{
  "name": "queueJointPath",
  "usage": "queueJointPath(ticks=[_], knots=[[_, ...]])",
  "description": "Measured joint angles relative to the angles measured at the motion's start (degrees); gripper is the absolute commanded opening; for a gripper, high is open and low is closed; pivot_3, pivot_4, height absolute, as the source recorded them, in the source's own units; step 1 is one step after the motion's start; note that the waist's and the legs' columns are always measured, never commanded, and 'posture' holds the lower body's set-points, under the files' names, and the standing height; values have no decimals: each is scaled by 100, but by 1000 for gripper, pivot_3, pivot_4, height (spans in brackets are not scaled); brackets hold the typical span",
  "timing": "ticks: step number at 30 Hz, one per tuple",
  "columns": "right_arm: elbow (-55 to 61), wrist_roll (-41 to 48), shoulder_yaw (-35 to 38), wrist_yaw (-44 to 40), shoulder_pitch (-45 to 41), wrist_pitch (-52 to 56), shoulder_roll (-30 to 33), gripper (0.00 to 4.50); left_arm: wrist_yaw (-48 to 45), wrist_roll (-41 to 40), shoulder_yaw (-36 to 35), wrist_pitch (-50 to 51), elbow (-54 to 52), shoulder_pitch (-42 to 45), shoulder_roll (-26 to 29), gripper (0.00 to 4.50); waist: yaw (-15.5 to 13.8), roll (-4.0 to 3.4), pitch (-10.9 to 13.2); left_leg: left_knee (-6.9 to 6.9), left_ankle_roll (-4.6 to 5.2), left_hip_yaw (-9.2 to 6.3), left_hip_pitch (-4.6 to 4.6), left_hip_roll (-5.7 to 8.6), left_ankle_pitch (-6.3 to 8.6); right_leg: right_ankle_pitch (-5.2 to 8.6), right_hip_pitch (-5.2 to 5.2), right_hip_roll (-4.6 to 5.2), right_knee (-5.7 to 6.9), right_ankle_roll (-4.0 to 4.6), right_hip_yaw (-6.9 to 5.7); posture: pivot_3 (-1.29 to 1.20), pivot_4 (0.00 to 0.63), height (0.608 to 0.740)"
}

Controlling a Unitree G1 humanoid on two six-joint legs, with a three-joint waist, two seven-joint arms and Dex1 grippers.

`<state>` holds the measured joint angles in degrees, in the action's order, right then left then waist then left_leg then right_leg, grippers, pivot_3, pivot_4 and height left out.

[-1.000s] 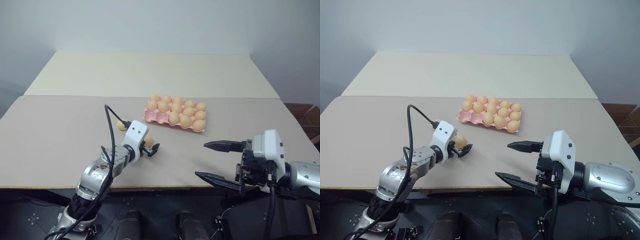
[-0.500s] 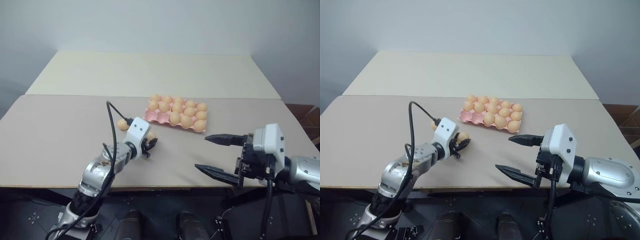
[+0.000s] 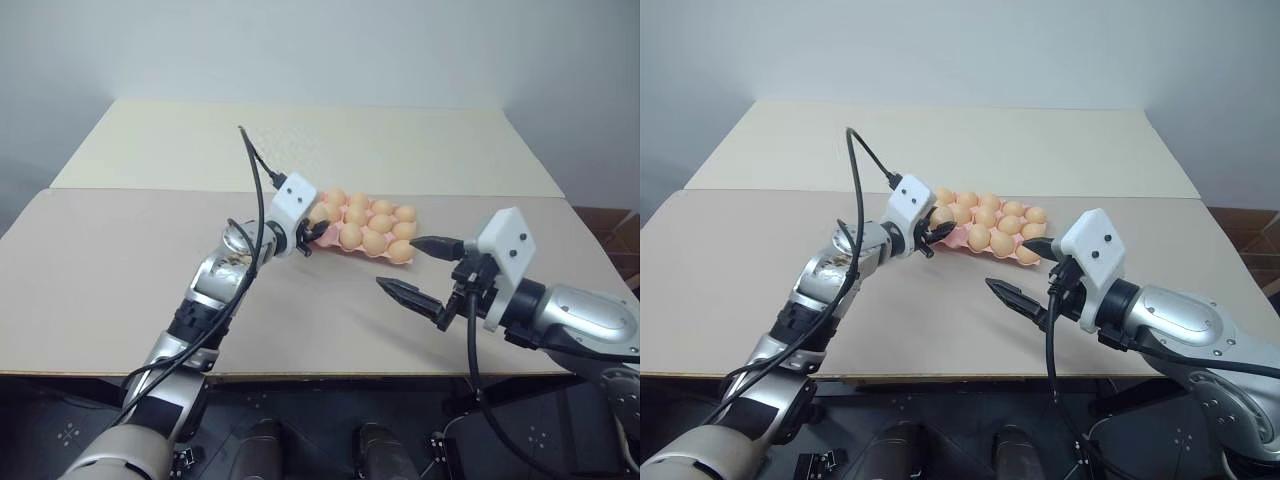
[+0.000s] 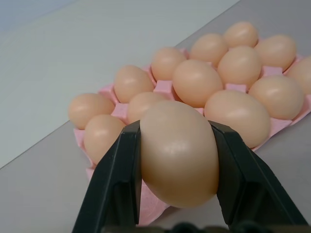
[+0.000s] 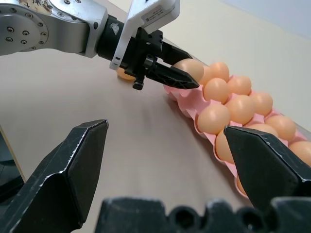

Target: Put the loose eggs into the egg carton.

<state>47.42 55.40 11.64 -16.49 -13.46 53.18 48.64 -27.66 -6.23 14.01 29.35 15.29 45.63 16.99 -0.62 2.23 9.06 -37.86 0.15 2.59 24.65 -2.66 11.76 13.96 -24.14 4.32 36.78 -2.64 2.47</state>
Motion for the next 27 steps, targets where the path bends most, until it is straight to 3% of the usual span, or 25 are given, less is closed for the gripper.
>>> queueJointPath(ticks=[4, 13, 17, 22, 27], knots=[[16, 37, 0, 89, -6, 4, -1, 4500, -70, 158, 0, -357, 459, 56, -179, 1669, 1, 0, 0, 0, 0, -1, 1, 0, 0, -1, 0, 0, 0, -1, -2, 0, 150, 740], [29, 166, 0, 104, -6, 4, 11, 4500, -102, 169, -222, -449, 552, 56, -270, 4476, 14, 0, 0, 0, 0, -4, -1, -1, 0, -1, 1, -1, 2, -2, -2, 0, 150, 740], [27, 183, -2, 83, -16, 4, 18, 4500, -83, 176, -327, -435, 345, 17, -187, 4476, 14, 0, 0, -1, 0, -4, 0, -1, 0, -2, 0, -1, 2, -3, -2, 0, 150, 740], [26, 246, -8, 155, -73, 16, 19, 4500, -39, 120, -738, -43, -959, -401, 178, 4476, 71, -1, 0, -1, 0, -6, -3, -3, 0, -2, 0, -1, 9, -3, -1, 0, 150, 740], [14, 552, -41, 358, -221, 220, 6, 4500, -394, -301, -1302, 817, -2263, -1192, 1096, 4476, 163, -1, -1, -1, 0, -4, -16, -7, 0, -2, 2, -3, 20, -2, 3, 0, 150, 740]])
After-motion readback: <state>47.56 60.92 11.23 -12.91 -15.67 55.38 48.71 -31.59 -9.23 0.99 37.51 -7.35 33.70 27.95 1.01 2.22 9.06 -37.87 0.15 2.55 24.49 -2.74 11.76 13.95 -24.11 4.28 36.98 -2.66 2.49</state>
